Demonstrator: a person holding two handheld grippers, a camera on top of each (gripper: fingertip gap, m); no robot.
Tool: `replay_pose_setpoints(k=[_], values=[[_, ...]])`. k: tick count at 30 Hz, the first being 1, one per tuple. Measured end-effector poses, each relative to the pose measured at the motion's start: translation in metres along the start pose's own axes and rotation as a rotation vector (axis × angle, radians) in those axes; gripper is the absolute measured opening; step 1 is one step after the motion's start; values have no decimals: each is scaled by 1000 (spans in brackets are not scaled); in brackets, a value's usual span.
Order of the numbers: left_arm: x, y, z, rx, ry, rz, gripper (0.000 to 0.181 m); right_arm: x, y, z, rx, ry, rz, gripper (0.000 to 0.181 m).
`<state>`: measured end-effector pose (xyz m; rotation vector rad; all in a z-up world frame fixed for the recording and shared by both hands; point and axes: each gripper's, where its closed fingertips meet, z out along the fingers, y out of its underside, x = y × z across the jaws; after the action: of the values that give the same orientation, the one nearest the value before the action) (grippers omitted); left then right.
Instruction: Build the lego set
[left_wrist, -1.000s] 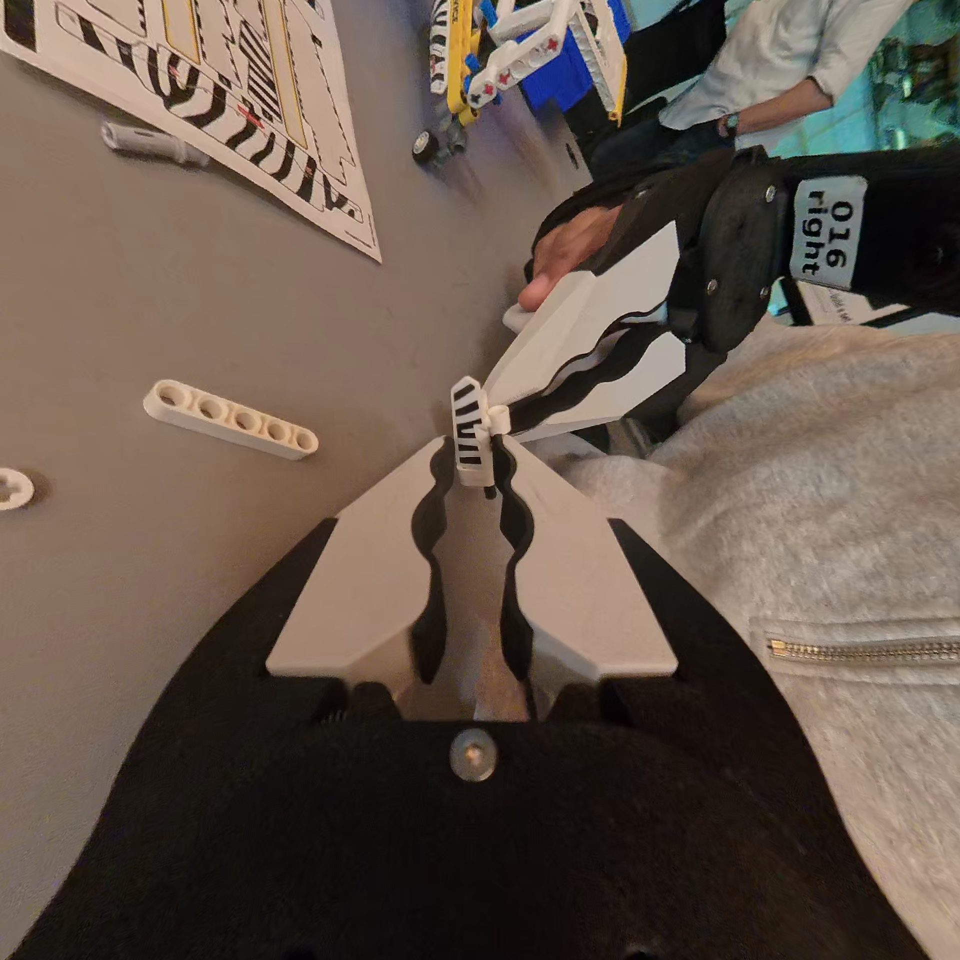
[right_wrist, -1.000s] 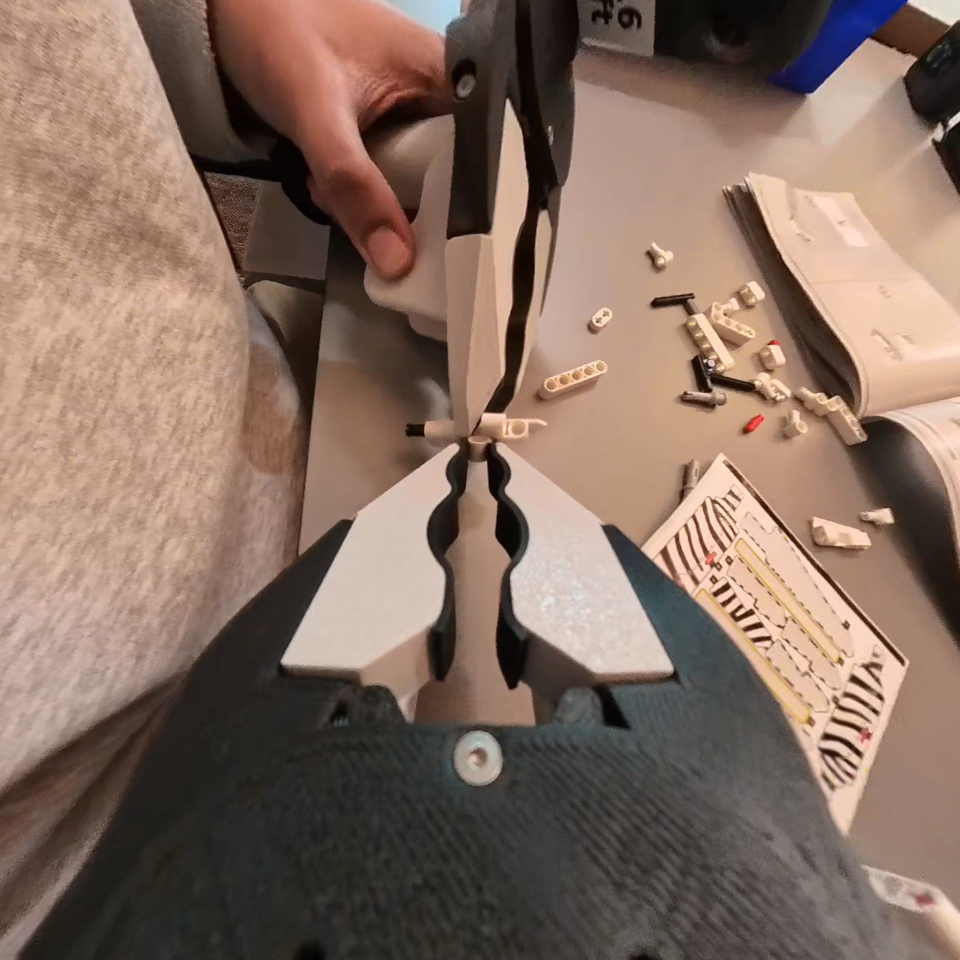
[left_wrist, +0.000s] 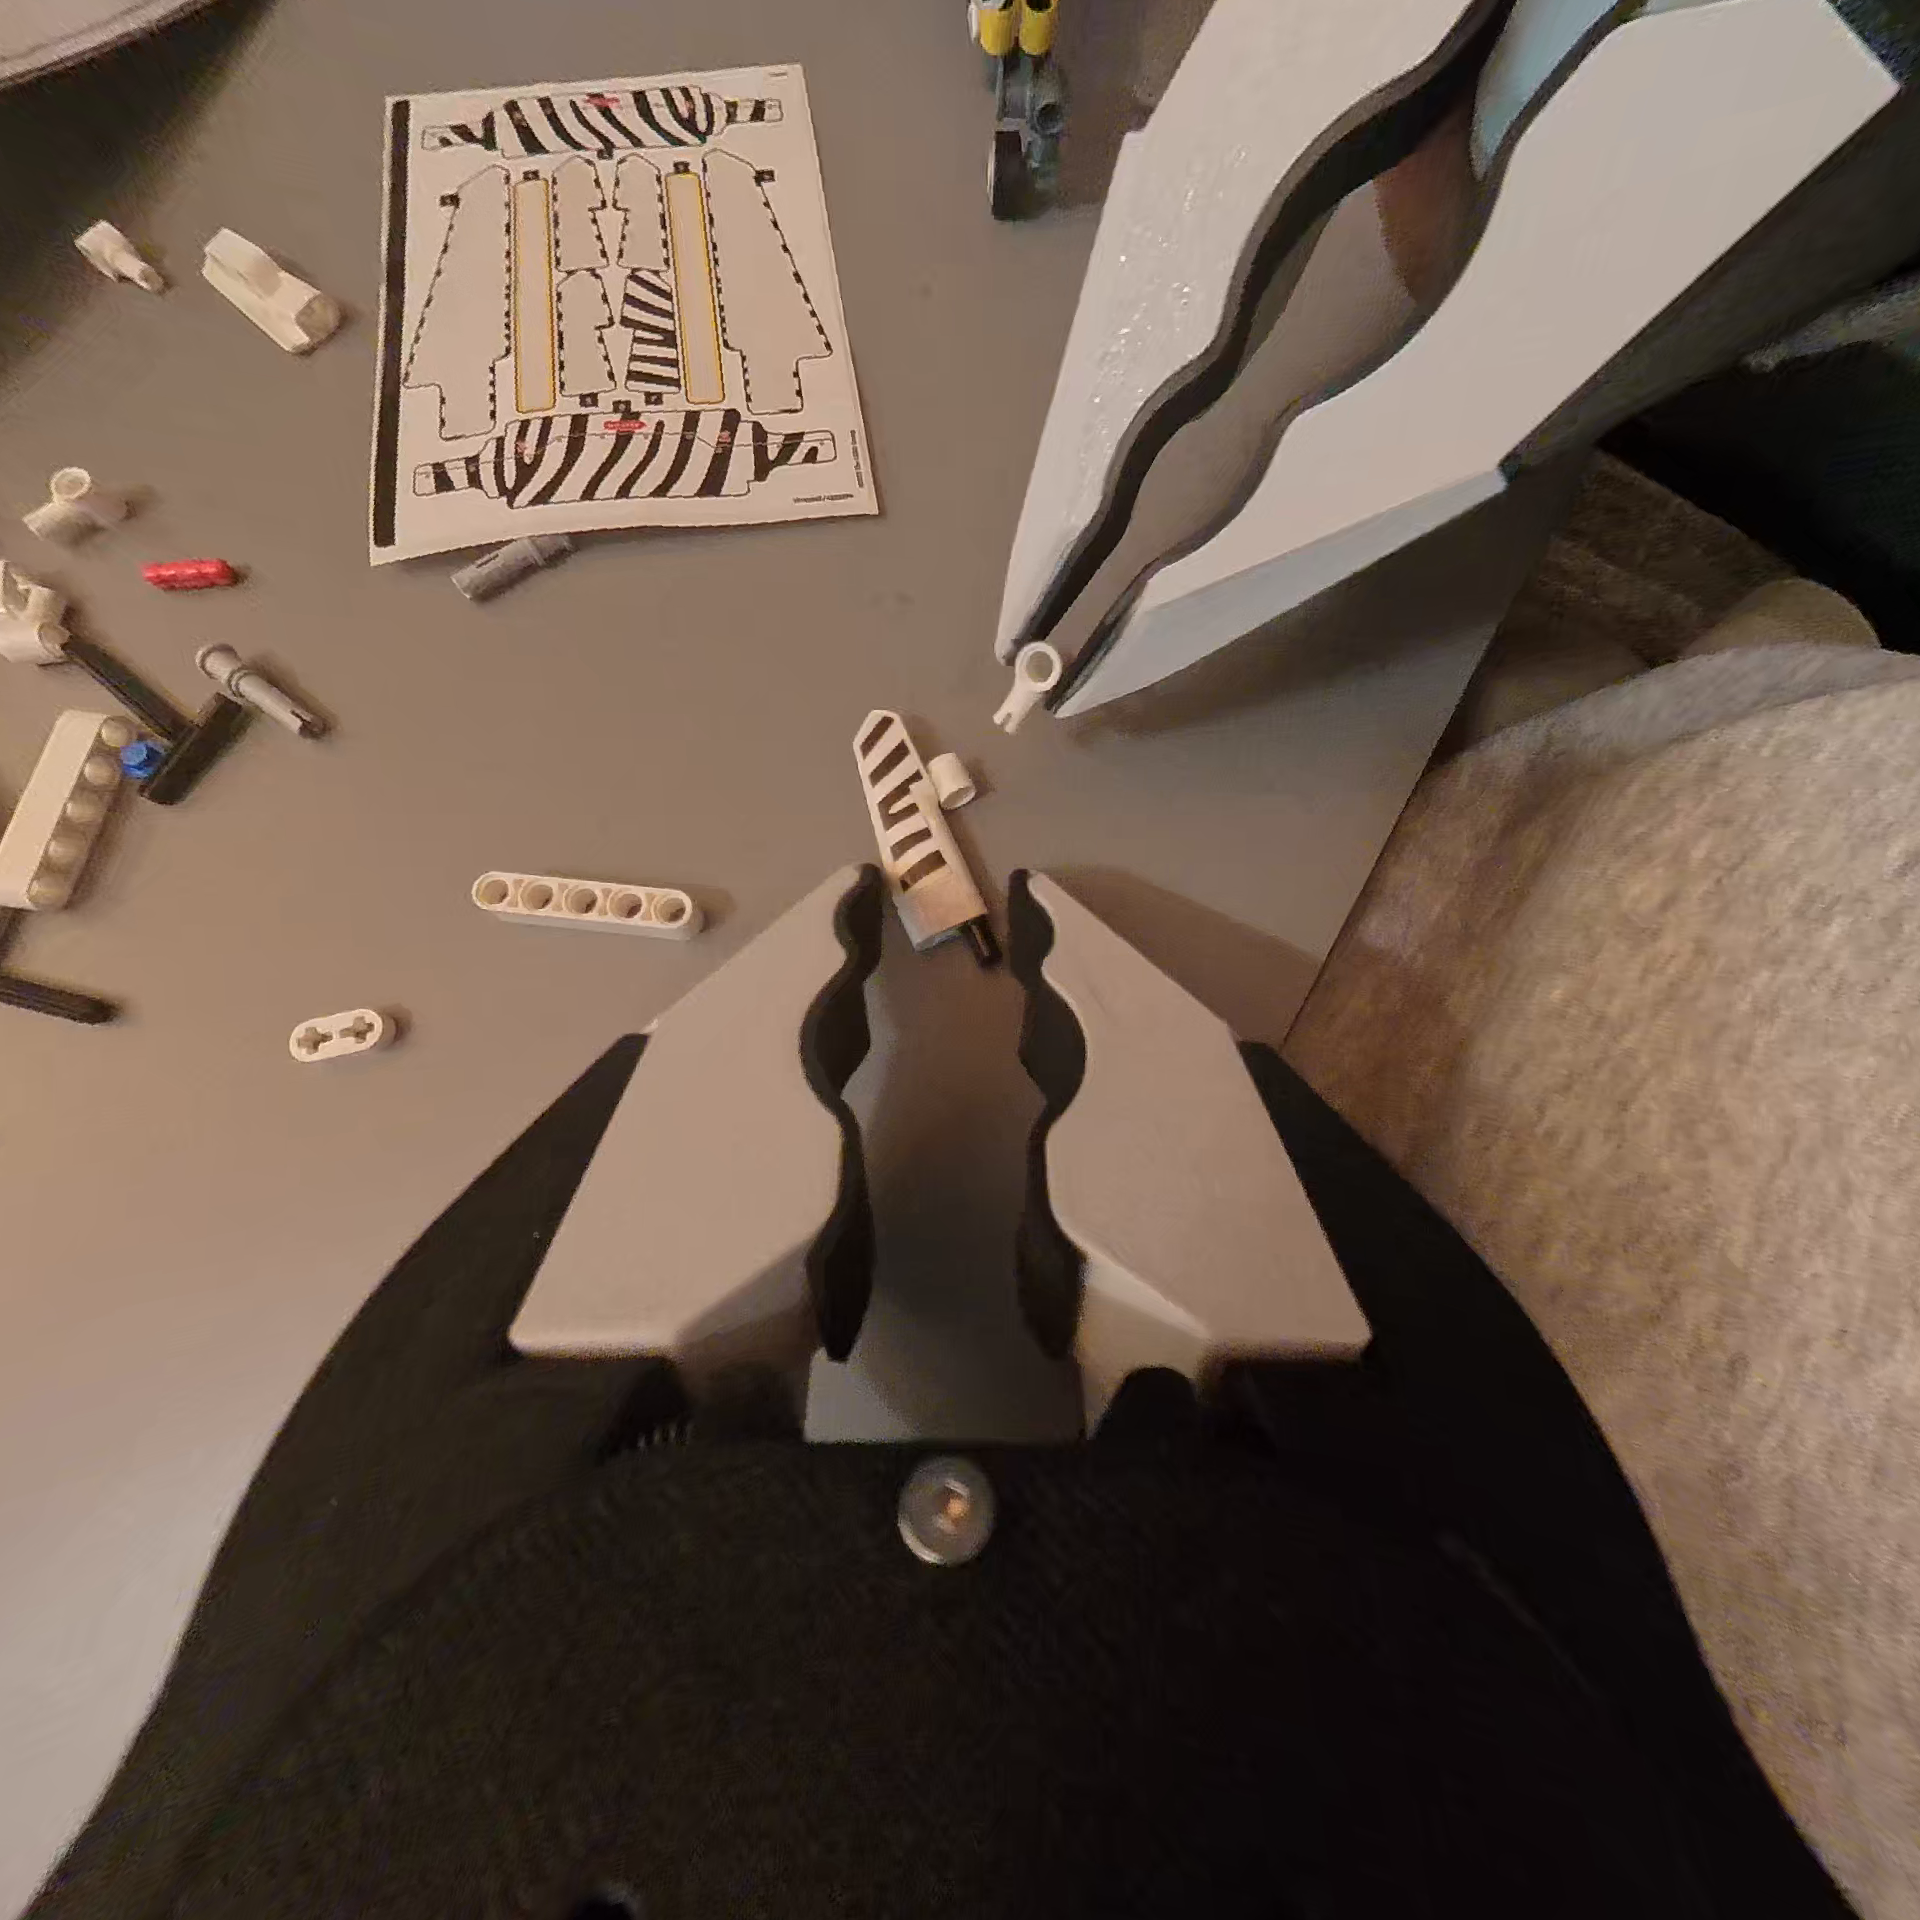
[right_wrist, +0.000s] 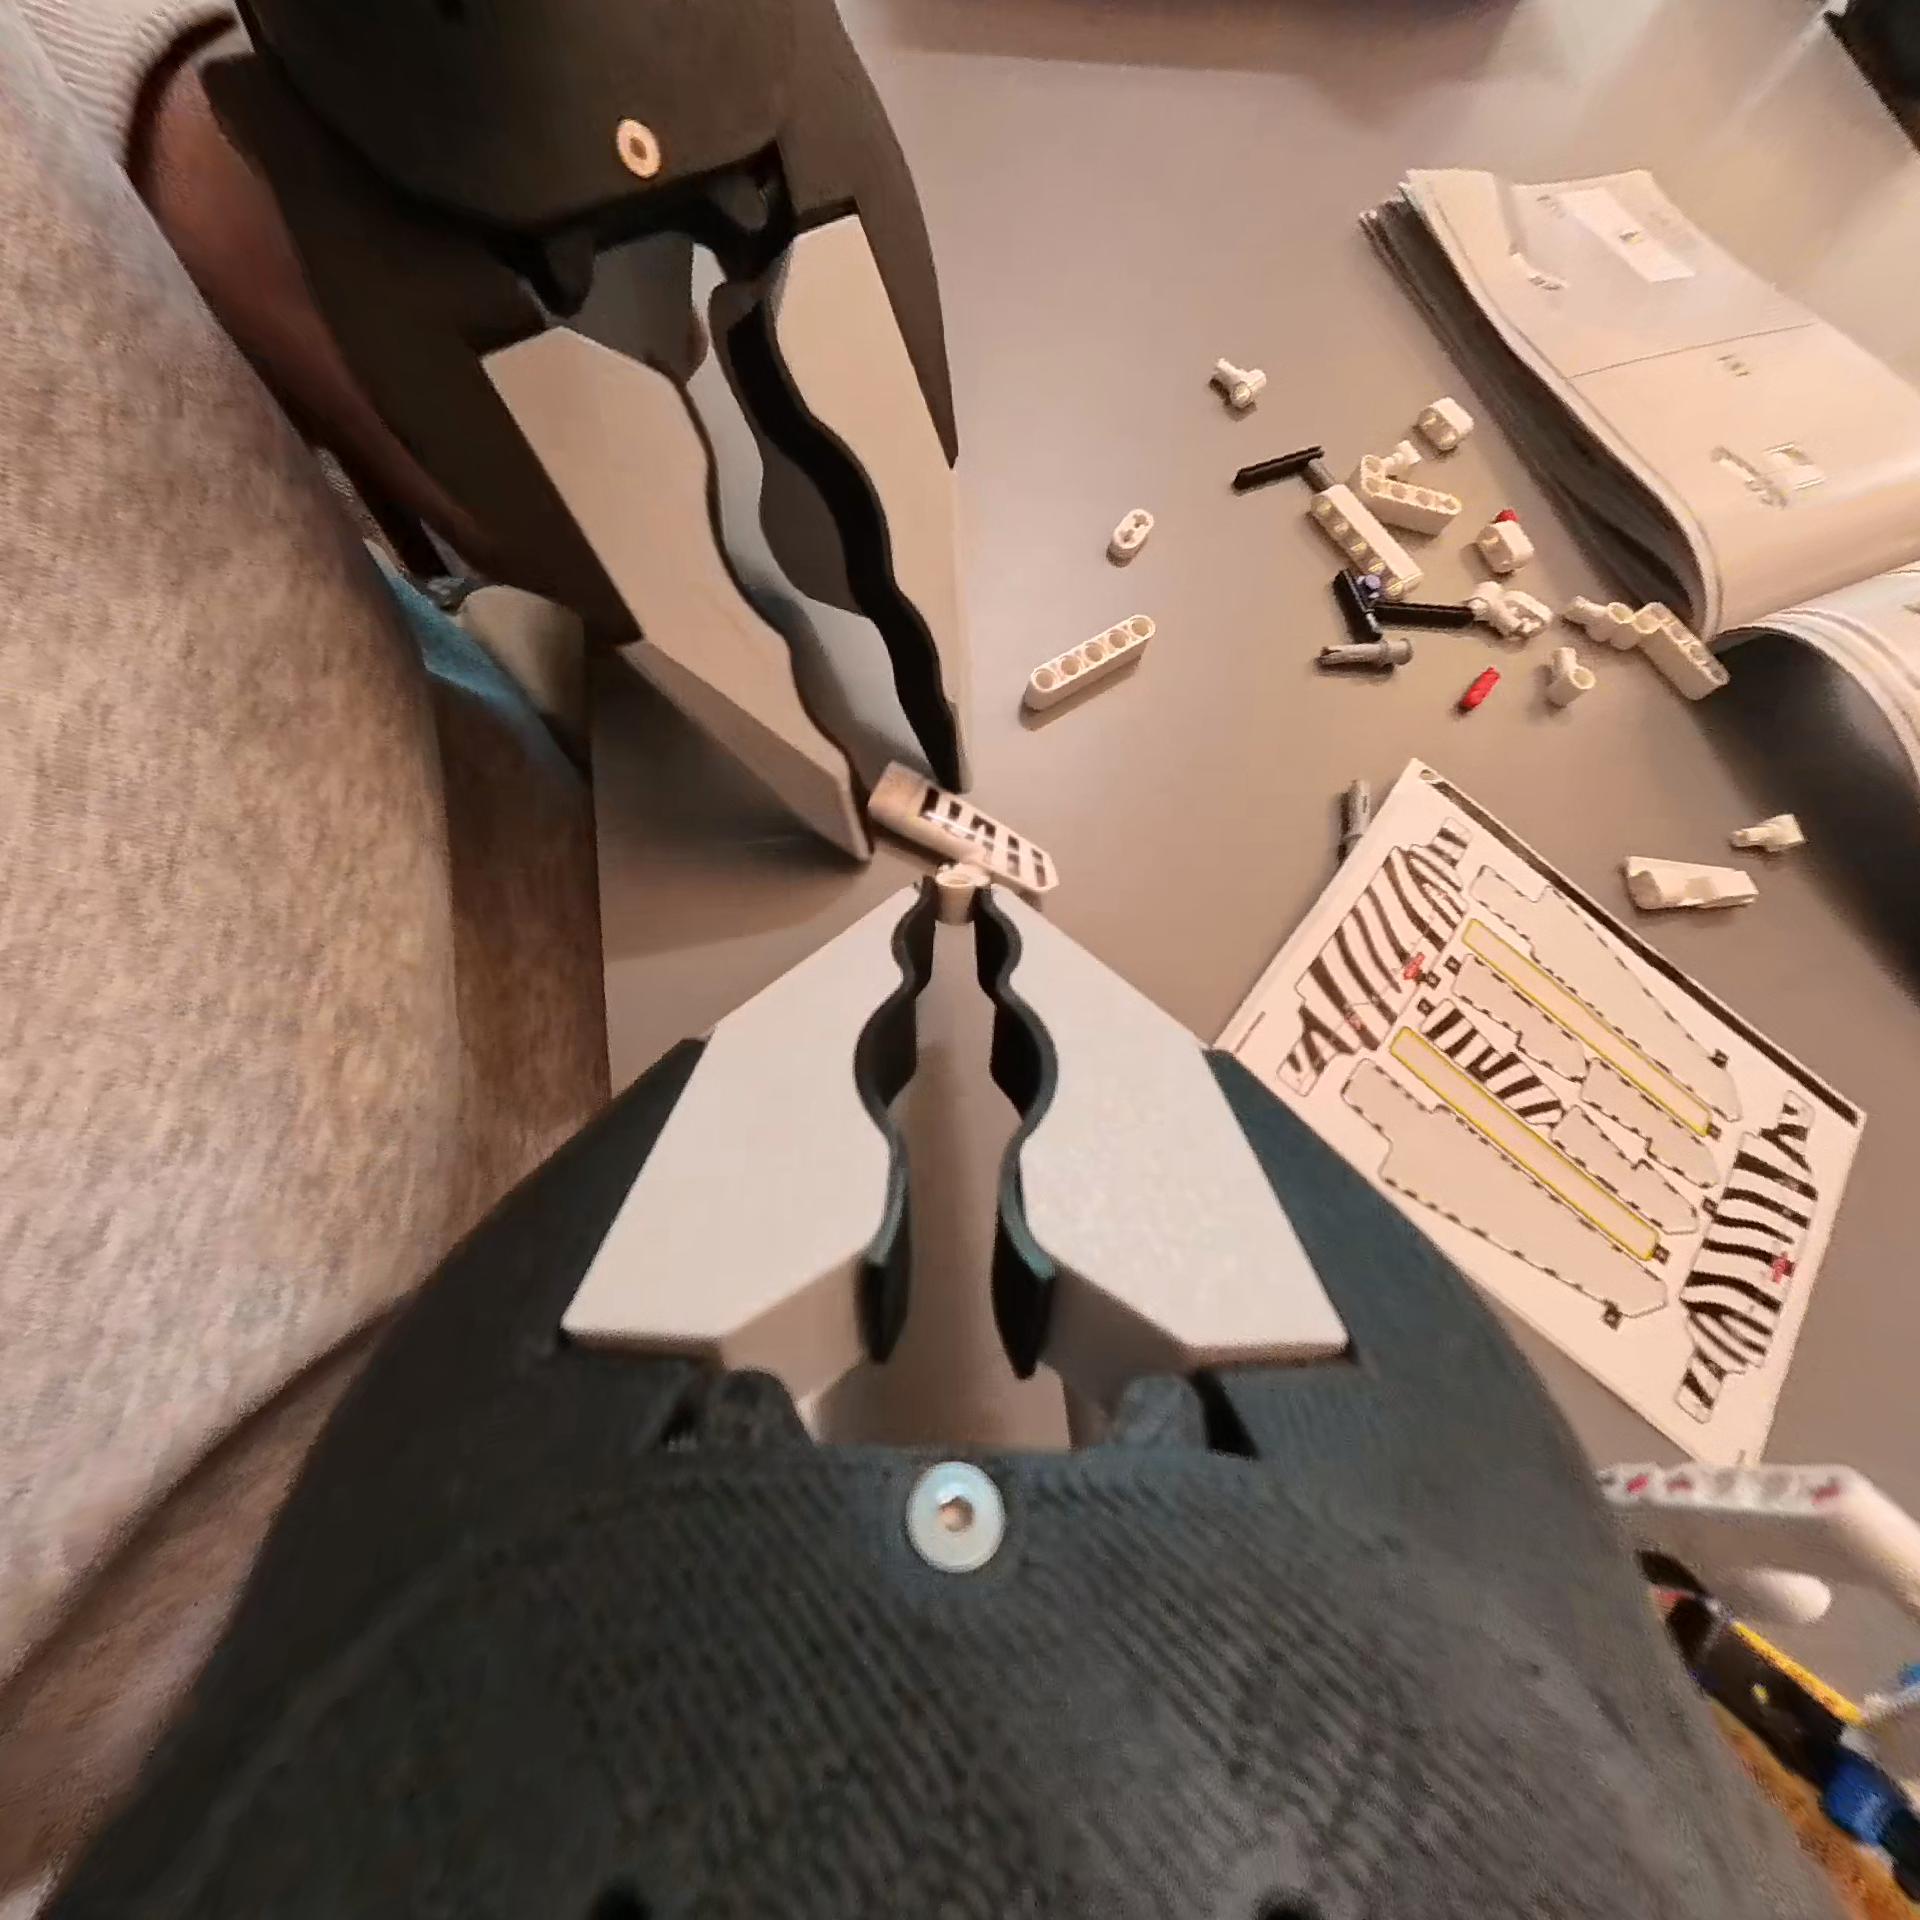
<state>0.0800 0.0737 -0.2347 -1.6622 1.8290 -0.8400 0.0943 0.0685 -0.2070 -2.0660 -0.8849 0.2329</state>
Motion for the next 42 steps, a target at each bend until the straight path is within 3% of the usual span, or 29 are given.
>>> replay_pose_setpoints(k=[6, 10, 15, 21, 23, 27, 33, 37, 39, 42], values=[[10, 3, -3, -12, -2, 85, 18, -7, 5, -10, 2, 23, -5, 6], [41, 9, -11, -4, 160, 55, 17, -21, 3, -18, 49, 26, 20, 6], [74, 13, -27, 14, 422, -181, 17, -39, 8, -29, 119, 28, 59, 6], [102, -18, -61, 172, 907, -652, 16, -53, -4, -50, 279, 69, 75, 6], [116, -14, -63, 137, 1001, -715, 16, -55, -6, -55, 307, 90, 92, 6], [141, -4, -62, 64, 1026, -673, 16, -64, -6, -59, 333, 81, 95, 6], [139, -6, -62, 80, 922, -523, 16, -60, -8, -65, 342, 111, 81, 5], [88, -26, -63, 219, 779, -582, 15, -38, -4, -73, 343, 171, 120, 6], [58, -20, -50, 153, 694, -642, 15, -27, -2, -72, 350, 174, 170, 6], [44, -27, -43, 136, 765, -704, 16, -13, 11, -58, 267, 210, 199, 6]])
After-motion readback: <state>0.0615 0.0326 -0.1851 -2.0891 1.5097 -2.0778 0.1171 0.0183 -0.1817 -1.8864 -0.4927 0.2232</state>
